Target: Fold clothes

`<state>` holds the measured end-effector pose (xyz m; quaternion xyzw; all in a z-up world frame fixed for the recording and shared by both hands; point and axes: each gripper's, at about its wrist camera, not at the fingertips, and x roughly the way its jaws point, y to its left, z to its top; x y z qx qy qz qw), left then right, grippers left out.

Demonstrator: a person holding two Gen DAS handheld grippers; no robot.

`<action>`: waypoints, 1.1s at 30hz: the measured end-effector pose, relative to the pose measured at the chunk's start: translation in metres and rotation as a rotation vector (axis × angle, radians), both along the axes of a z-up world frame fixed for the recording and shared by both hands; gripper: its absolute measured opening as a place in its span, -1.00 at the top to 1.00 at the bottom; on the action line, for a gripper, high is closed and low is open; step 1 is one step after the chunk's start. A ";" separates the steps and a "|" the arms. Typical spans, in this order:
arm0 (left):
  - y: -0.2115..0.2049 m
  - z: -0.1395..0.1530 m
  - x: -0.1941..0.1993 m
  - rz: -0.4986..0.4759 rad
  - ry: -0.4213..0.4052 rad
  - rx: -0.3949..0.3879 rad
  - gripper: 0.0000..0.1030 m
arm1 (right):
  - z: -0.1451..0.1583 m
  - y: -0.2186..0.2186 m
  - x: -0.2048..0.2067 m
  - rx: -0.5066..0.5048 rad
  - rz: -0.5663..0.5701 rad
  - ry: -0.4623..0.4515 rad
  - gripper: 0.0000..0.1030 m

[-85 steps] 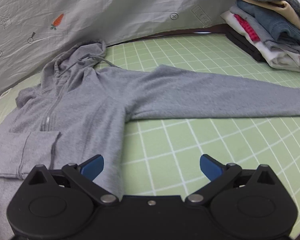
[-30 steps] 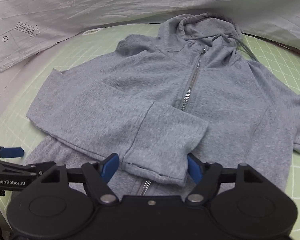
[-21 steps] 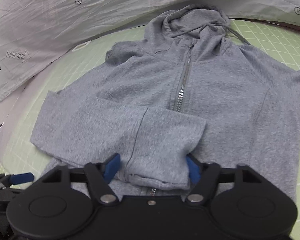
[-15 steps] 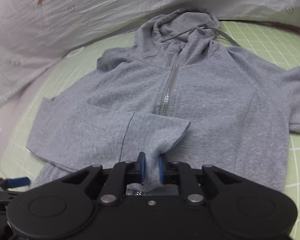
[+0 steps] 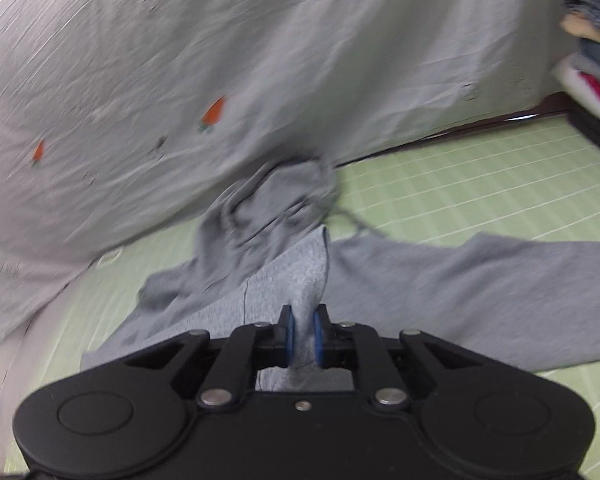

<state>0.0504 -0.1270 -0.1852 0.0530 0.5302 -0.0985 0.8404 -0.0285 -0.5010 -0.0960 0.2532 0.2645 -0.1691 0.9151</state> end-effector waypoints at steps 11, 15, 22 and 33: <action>-0.001 0.002 0.013 0.041 0.061 0.008 -1.00 | -0.005 -0.108 -0.071 -0.063 -0.413 0.015 0.90; 0.001 0.004 0.017 0.063 0.078 0.004 -1.00 | -0.027 -0.130 -0.082 -0.002 -0.480 0.071 0.97; -0.015 0.035 0.029 0.006 -0.092 0.059 -1.00 | -0.047 -0.130 -0.084 0.017 -0.478 0.181 0.89; -0.084 0.019 0.084 -0.198 -0.223 0.199 -1.00 | -0.062 -0.109 -0.083 0.029 -0.438 0.255 0.16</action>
